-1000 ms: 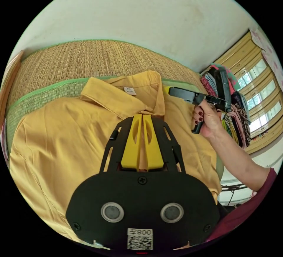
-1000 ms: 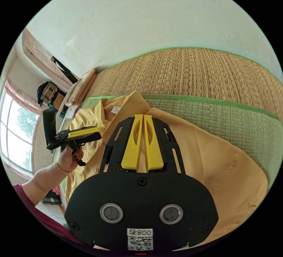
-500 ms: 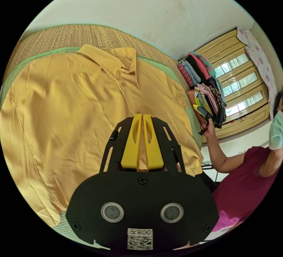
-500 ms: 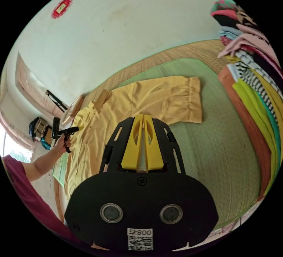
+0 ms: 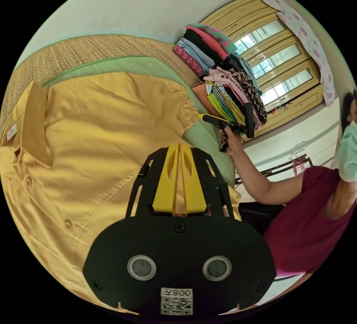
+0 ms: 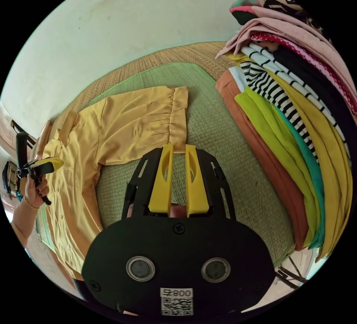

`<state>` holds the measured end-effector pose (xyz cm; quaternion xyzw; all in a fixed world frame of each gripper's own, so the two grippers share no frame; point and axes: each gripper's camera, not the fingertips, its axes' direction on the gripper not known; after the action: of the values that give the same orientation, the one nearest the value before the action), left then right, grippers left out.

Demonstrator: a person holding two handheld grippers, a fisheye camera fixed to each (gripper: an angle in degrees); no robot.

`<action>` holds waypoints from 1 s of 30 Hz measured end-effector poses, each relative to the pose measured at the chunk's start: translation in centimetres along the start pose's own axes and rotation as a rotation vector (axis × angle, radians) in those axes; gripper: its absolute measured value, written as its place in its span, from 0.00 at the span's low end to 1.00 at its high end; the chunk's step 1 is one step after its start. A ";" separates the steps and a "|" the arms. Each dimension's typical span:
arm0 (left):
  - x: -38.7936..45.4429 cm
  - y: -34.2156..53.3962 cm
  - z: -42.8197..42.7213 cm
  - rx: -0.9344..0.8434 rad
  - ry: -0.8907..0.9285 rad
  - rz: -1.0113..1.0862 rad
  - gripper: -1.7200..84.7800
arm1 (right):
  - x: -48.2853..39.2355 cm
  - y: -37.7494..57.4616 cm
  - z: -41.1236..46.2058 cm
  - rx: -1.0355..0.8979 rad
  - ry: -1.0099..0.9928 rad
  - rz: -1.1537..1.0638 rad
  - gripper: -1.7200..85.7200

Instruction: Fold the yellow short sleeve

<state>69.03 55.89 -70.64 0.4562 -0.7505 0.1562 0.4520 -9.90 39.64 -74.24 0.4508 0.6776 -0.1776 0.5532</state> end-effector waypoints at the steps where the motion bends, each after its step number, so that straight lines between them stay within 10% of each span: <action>1: 0.3 -0.7 0.7 -0.004 0.013 0.008 0.02 | 0.1 -0.1 0.1 -0.017 0.004 -0.002 0.09; 19: -0.1 -3.3 -3.1 0.226 0.089 -0.015 0.08 | -3.9 -0.7 -7.5 0.264 -0.439 -0.092 0.02; 30: -6.4 -0.9 -3.2 0.219 0.047 -0.215 0.15 | -16.7 2.5 -2.7 0.041 -0.648 -0.349 0.02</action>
<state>72.66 60.95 -74.33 0.5766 -0.6651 0.1984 0.4311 -9.80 36.00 -57.54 0.2598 0.5303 -0.4166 0.6912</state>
